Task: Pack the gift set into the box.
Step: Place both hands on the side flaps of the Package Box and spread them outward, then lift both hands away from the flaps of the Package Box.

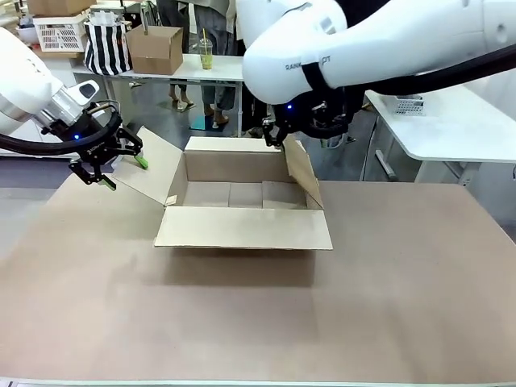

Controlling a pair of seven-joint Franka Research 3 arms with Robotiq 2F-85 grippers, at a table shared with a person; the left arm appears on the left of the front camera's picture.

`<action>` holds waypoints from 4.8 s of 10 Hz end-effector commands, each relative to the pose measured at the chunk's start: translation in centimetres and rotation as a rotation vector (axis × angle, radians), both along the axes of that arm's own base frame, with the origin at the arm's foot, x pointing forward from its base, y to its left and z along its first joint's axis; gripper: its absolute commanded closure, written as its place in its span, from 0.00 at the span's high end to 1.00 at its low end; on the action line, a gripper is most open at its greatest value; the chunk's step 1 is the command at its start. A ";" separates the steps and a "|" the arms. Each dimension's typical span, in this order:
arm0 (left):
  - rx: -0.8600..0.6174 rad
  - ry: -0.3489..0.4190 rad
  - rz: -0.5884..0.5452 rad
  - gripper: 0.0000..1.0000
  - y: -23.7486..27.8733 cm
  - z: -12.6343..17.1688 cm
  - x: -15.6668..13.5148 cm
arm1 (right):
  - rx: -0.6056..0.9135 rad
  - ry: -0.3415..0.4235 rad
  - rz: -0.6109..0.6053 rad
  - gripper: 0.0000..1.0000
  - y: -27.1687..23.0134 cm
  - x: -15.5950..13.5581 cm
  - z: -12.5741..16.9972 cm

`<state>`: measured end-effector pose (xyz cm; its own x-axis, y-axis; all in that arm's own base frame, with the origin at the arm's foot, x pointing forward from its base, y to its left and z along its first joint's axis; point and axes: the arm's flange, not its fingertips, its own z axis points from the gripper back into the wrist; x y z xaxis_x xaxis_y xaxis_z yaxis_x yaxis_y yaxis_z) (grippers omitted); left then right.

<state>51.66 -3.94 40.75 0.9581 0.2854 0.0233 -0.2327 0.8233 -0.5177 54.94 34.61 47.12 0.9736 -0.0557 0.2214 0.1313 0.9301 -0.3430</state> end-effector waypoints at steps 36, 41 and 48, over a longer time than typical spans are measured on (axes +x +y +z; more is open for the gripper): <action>0.014 0.004 0.011 1.00 0.0 0.2 -0.2 | 0.327 -0.083 -0.128 1.00 -16.3 -3.6 -1.7; 0.014 0.004 0.011 1.00 0.0 0.2 -0.2 | 0.327 -0.083 -0.128 1.00 -16.3 -3.6 -1.7; 0.014 0.004 0.011 1.00 0.0 0.2 -0.2 | 0.327 -0.083 -0.128 1.00 -16.3 -3.6 -1.7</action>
<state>51.66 -3.94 40.75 0.9581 0.2854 0.0233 -0.2327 0.8233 -0.5177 51.03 18.10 45.21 0.9418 -0.2368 0.2388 0.2419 0.9703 0.0078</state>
